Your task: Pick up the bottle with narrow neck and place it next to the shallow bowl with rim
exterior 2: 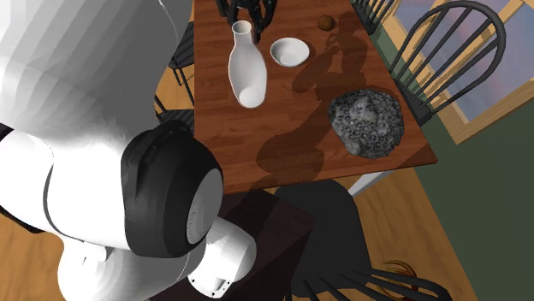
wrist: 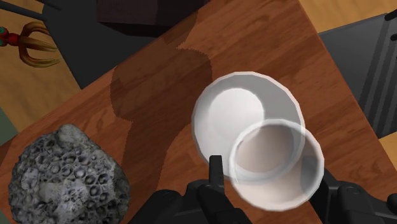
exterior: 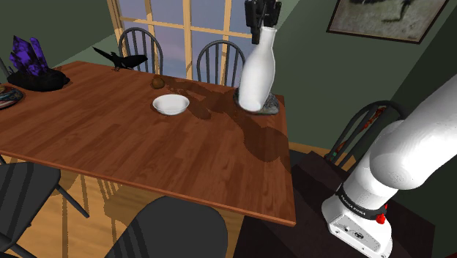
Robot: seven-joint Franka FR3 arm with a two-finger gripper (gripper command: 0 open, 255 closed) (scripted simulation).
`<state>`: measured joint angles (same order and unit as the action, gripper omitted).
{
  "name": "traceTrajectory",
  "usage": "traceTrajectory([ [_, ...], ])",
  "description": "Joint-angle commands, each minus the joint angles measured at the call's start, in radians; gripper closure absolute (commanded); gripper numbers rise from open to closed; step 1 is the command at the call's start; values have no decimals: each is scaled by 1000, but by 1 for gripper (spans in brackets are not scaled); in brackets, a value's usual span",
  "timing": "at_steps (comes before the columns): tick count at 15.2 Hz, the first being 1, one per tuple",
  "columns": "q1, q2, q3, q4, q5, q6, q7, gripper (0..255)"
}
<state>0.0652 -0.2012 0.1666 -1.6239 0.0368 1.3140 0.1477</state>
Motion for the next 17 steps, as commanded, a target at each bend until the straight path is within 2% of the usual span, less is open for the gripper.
traceTrajectory([
  [1,-1,10,0,37,-1,-28,0,255],
  [13,2,114,9,324,-15,-212,16,255],
  [17,8,194,18,322,-29,-130,26,255],
])
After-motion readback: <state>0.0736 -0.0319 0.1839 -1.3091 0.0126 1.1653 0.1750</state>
